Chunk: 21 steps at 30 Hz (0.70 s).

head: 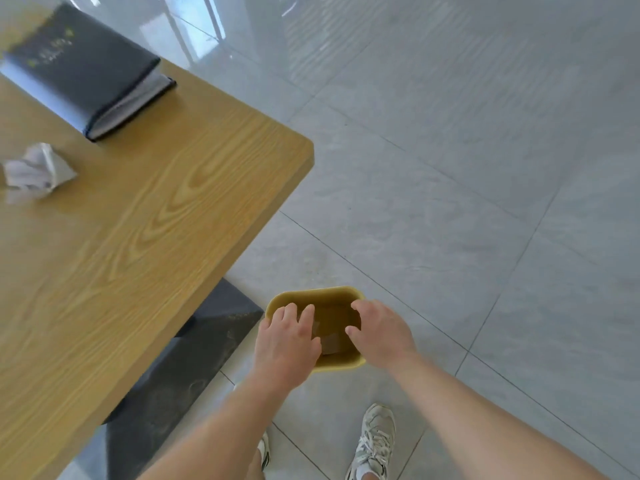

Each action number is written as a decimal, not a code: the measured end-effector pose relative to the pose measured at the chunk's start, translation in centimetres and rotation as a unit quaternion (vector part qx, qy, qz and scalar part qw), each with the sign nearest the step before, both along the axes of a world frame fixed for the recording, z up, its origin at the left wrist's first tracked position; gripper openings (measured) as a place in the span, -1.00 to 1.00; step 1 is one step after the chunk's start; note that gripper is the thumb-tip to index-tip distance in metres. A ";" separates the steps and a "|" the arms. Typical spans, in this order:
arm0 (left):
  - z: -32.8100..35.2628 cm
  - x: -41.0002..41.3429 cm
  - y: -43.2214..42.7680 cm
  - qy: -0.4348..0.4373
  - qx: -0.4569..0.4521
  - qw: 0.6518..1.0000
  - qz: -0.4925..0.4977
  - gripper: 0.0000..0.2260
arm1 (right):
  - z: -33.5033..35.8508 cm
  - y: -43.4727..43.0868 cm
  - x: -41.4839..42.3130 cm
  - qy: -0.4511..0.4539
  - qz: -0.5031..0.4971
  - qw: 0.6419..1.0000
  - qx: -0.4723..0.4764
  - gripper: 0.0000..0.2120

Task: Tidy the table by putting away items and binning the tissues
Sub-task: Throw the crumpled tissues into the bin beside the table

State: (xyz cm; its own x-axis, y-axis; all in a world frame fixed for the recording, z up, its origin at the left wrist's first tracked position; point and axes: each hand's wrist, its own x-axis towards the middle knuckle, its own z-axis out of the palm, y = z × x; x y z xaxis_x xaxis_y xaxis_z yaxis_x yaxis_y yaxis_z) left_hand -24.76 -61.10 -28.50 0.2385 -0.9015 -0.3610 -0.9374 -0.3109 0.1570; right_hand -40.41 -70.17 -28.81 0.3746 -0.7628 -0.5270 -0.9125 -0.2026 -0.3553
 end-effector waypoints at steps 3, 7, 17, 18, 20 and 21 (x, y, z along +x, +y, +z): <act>5.3 -0.8 0.5 0.020 -0.014 0.999 0.044 -0.53 | 5.1 0.6 -0.5 0.008 0.003 1.000 -0.015 -0.63; 11.5 -1.8 1.3 0.035 -0.023 0.996 0.072 -0.53 | 11.2 1.1 -1.4 -0.003 0.027 0.999 -0.036 -0.61; 22.7 0.1 2.6 0.000 -0.149 0.982 0.112 -0.54 | 21.7 -0.3 0.7 -0.074 0.055 0.990 -0.105 -0.55; 23.5 0.7 2.8 -0.007 -0.164 0.980 0.115 -0.55 | 22.5 -0.4 1.2 -0.084 0.063 0.988 -0.114 -0.55; 25.1 1.8 3.5 -0.019 -0.179 0.975 0.129 -0.55 | 24.1 -0.7 2.5 -0.101 0.085 0.984 -0.122 -0.55; 25.9 2.5 3.8 -0.027 -0.184 0.973 0.138 -0.55 | 25.0 -0.9 3.3 -0.108 0.095 0.982 -0.124 -0.55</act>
State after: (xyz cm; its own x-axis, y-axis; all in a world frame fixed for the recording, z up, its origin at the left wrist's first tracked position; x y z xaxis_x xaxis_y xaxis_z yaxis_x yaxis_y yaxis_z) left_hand -22.30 -57.31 -2.61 0.4989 -0.8666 -0.0069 -0.8364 -0.4836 0.2579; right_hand -37.08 -71.07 -3.83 0.6056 -0.7629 -0.2263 -0.7585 -0.4673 -0.4542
